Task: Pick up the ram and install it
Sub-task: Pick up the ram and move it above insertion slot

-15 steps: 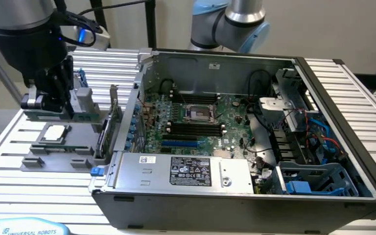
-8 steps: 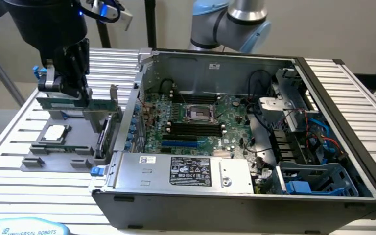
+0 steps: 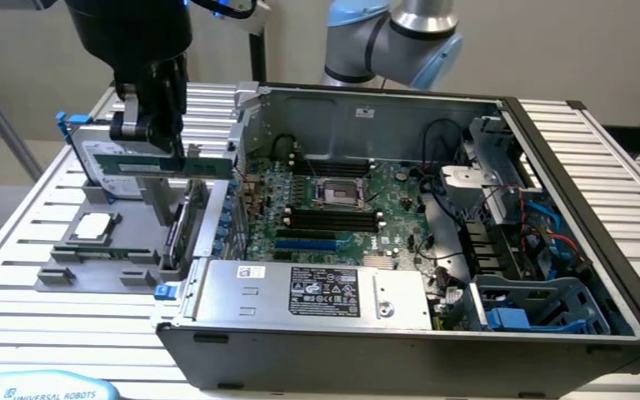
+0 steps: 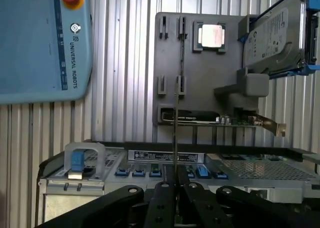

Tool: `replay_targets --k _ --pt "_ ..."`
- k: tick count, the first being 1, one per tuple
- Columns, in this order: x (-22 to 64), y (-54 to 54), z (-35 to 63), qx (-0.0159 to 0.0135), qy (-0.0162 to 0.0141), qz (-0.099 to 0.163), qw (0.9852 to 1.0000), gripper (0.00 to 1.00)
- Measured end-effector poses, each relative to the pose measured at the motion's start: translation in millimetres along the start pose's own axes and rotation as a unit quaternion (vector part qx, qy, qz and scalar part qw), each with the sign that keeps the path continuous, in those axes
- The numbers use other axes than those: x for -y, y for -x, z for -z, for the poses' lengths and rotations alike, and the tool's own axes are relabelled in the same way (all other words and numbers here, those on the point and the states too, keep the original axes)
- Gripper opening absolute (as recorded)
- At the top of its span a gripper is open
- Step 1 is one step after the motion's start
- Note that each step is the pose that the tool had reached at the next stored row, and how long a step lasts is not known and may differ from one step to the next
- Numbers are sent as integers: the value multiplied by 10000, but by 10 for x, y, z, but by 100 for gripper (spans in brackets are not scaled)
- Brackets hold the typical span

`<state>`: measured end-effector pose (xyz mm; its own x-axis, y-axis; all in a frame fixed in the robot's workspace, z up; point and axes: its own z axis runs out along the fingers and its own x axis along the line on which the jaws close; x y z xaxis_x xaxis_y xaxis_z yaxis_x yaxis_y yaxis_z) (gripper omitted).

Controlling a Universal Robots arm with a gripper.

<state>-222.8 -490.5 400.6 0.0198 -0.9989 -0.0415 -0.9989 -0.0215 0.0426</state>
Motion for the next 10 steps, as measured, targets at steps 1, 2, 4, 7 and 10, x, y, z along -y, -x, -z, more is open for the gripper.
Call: replay_targets --k 1,2,4,7,10 --pt "45 -1 4 11 0 0 10000 13" --pt "90 -2 6 20 0 1 10000 13" --pt "184 -4 10 37 1 2 10000 13" --pt "320 -6 16 54 2 3 10000 13" --pt "454 -9 22 66 2 3 10000 13"
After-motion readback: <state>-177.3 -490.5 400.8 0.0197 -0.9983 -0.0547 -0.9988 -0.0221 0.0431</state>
